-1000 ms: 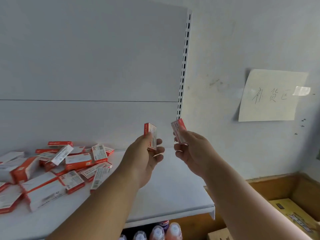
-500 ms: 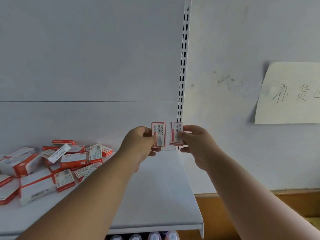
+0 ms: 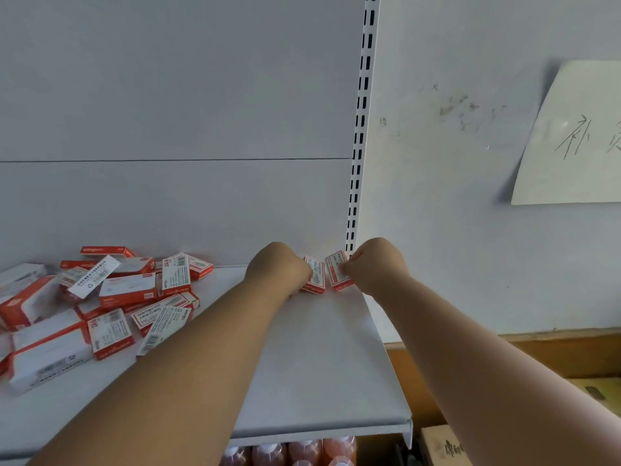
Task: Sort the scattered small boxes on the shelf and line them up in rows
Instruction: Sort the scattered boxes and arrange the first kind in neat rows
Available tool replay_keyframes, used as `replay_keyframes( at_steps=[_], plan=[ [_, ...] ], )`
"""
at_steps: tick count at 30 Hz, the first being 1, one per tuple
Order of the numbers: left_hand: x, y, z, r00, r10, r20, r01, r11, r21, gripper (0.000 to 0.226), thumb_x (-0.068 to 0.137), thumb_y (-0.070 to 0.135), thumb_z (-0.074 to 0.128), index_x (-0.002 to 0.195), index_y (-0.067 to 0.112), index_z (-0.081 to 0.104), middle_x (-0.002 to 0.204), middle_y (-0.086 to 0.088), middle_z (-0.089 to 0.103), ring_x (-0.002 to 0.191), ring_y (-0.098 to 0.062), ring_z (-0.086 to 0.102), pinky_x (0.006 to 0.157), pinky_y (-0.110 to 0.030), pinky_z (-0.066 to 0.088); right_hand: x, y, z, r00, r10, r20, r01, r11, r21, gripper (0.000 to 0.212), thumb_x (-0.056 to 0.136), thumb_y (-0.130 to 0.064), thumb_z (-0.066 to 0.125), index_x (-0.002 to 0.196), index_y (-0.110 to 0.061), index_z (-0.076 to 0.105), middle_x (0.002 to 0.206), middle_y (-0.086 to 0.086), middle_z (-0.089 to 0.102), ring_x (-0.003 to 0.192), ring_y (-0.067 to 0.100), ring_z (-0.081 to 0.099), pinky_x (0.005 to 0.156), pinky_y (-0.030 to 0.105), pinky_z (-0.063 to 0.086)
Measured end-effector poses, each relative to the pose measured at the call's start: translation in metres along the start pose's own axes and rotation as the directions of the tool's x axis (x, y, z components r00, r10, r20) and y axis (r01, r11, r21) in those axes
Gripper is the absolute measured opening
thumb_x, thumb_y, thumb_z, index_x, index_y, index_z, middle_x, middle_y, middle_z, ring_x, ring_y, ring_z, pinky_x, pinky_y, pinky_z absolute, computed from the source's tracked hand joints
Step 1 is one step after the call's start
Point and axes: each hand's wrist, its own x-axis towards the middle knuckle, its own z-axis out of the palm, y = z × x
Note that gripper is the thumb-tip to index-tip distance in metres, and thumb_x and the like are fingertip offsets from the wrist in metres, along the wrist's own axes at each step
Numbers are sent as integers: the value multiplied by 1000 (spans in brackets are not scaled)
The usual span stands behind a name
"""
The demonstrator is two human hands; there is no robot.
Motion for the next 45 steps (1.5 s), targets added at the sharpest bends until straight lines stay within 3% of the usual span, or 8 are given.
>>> replay_keyframes(
  at_steps=[3, 7, 12, 22, 30, 34, 39, 45],
  plan=[
    [1, 1, 2, 996, 64, -65, -54, 989, 137, 20, 76, 20, 66, 66, 15, 50, 66, -2, 52, 57, -19, 46, 48, -24, 29, 4, 1, 4, 998, -39, -42, 31, 985, -171, 5, 74, -12, 61, 69, -11, 59, 63, 4, 59, 59, 23, 54, 46, 22, 33],
    [-4, 1, 0, 991, 99, -87, -87, 987, 132, 13, 75, 17, 62, 68, 16, 51, 68, -5, 51, 61, -22, 50, 48, -25, 28, 2, -1, 4, 987, -142, -78, 120, 963, -242, 5, 80, -18, 62, 82, -15, 59, 79, 2, 61, 74, 25, 55, 54, 26, 35],
    [-25, -21, -29, 974, 191, -126, -171, 973, 153, 9, 79, 23, 57, 82, 17, 63, 82, -2, 61, 79, -26, 58, 58, -27, 38, -20, -22, 12, 952, -296, -74, 281, 946, -163, 11, 87, -27, 59, 97, -22, 57, 101, -1, 61, 84, 21, 54, 67, 28, 39],
    [-61, -117, -125, 935, 291, -204, -256, 949, 184, 10, 84, 25, 61, 91, 31, 62, 92, 9, 63, 85, -14, 58, 67, -30, 47, -93, -129, 57, 854, -519, -26, 519, 855, -26, 14, 90, -22, 58, 103, -22, 63, 102, -5, 66, 89, 16, 58, 70, 26, 43],
    [-43, -193, -154, 897, 411, -161, -401, 911, 93, 15, 87, 21, 61, 98, 31, 62, 93, 11, 65, 82, -9, 60, 72, -33, 57, -109, -183, 118, 923, -386, -3, 378, 905, -195, 27, 88, -32, 60, 114, -23, 59, 108, -1, 64, 92, 20, 60, 69, 28, 45],
    [-38, -206, -157, 898, 420, -134, -427, 904, -29, 14, 91, 22, 60, 98, 35, 58, 85, 16, 61, 72, -5, 61, 53, -19, 45, -101, -201, 136, 976, -213, 44, 216, 915, -342, 35, 86, -44, 61, 108, -17, 55, 89, -2, 63, 82, 20, 61, 63, 30, 46],
    [-29, -212, -167, 913, 391, -116, -405, 905, -134, 19, 93, 23, 59, 105, 35, 52, 89, 16, 61, 72, -4, 61, 50, -17, 42, -98, -217, 144, 991, -130, 14, 129, 957, -260, 39, 79, -33, 70, 110, -13, 58, 77, -4, 52, 75, 17, 57, 60, 28, 48],
    [-23, -212, -174, 938, 319, -134, -346, 888, -302, 40, 95, 24, 60, 130, 30, 42, 130, 4, 56, 95, -10, 55, 51, -11, 38, -113, -213, 134, 971, -198, -137, 189, 979, -72, 18, 75, -17, 67, 93, -14, 66, 87, 4, 68, 75, 19, 65, 65, 37, 60]
  ],
)
